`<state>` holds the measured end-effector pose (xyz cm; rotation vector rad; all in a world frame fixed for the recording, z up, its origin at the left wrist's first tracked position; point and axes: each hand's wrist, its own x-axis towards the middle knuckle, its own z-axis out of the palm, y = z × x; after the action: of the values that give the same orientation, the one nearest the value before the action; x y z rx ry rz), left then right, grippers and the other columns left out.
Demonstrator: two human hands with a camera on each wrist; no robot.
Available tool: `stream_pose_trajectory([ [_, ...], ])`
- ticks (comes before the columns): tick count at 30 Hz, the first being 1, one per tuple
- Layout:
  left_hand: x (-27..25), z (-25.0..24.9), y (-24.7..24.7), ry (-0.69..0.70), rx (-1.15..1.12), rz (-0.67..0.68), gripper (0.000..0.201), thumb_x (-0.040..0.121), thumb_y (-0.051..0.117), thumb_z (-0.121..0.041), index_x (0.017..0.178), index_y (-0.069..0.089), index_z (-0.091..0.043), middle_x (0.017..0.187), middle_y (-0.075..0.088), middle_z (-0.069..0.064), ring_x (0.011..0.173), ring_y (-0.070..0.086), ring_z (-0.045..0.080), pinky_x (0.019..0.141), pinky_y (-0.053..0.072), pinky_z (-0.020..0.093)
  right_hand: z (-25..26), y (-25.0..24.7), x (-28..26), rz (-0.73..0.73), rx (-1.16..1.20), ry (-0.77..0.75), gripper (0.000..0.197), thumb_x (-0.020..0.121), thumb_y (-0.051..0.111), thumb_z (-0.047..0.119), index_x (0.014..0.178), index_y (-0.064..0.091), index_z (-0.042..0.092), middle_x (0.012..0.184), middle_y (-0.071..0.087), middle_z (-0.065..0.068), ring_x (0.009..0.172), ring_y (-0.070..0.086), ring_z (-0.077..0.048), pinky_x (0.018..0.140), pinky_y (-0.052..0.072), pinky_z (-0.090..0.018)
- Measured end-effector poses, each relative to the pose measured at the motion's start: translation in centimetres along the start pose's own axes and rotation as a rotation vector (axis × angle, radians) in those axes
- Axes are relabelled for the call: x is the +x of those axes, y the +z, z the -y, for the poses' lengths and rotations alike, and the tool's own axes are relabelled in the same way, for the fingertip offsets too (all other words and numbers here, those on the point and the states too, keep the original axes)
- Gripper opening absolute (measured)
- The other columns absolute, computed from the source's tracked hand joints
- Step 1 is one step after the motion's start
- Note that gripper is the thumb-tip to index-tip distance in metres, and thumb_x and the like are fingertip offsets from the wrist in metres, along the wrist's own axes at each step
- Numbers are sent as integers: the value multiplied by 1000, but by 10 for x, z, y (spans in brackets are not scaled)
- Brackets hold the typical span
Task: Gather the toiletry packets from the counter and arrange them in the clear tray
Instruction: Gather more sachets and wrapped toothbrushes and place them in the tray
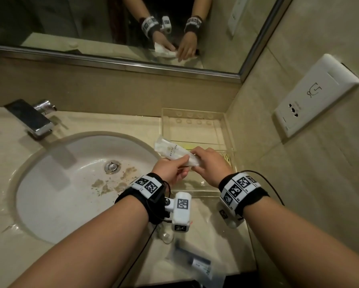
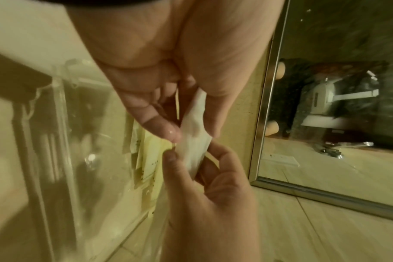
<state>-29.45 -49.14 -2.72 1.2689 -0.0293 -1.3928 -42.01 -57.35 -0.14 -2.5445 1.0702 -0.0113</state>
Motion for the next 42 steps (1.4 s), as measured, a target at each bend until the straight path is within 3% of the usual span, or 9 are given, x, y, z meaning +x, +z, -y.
stream_pose_trajectory([
  [5,6,-8,-31,78,177,-115,17,86,71,-15,79,64,0,70,63,12,54,55,18,65,51,28,-28,7,4,146,-129,55,39,84,67,26,119,49,29,101,55,-4,85,58,-25,77,51,-38],
  [9,6,-12,-42,163,451,-184,16,88,68,-13,93,68,2,73,65,10,56,58,17,65,55,27,-40,8,8,265,-227,37,32,87,60,20,116,50,28,96,54,-3,80,57,-25,71,48,-34],
  [13,6,-4,-43,214,791,-182,8,84,70,-17,77,66,-16,81,72,8,74,69,24,80,59,38,-43,10,14,389,-332,20,42,80,65,18,117,48,28,98,59,-4,83,59,-26,75,52,-36],
  [16,6,3,-44,219,988,-149,4,84,69,-19,86,67,-17,93,71,6,86,67,23,85,55,34,-42,15,15,434,-383,-9,43,80,64,13,117,46,25,98,62,-4,83,60,-24,75,54,-38],
  [20,6,9,-43,302,1233,-95,18,86,66,-19,103,71,-13,102,70,3,88,59,14,79,43,21,-51,26,14,458,-280,25,38,84,60,9,115,44,24,101,63,-4,82,58,-22,74,52,-36],
  [26,6,8,-38,446,1535,-24,24,91,58,-19,113,68,-16,115,66,4,106,59,22,94,47,33,-50,19,16,477,7,55,27,85,64,29,108,56,20,100,62,1,87,57,-17,72,43,-27],
  [31,4,17,-30,500,1847,47,29,93,50,-13,115,69,-18,117,62,7,109,51,29,90,44,38,-52,30,18,362,8,76,5,90,55,19,91,60,19,91,65,0,83,59,-19,70,47,-28],
  [38,2,22,-28,553,1919,62,41,86,48,2,116,64,-19,117,58,4,110,45,29,87,39,37,-53,36,24,345,-15,106,18,95,52,21,81,63,17,82,63,2,75,56,-15,58,37,-21],
  [42,3,25,-28,618,1882,74,48,85,51,4,124,61,-22,118,59,0,111,43,27,89,38,36,-49,35,28,397,-123,75,16,92,55,15,79,63,12,87,65,-6,78,57,-21,66,40,-25],
])
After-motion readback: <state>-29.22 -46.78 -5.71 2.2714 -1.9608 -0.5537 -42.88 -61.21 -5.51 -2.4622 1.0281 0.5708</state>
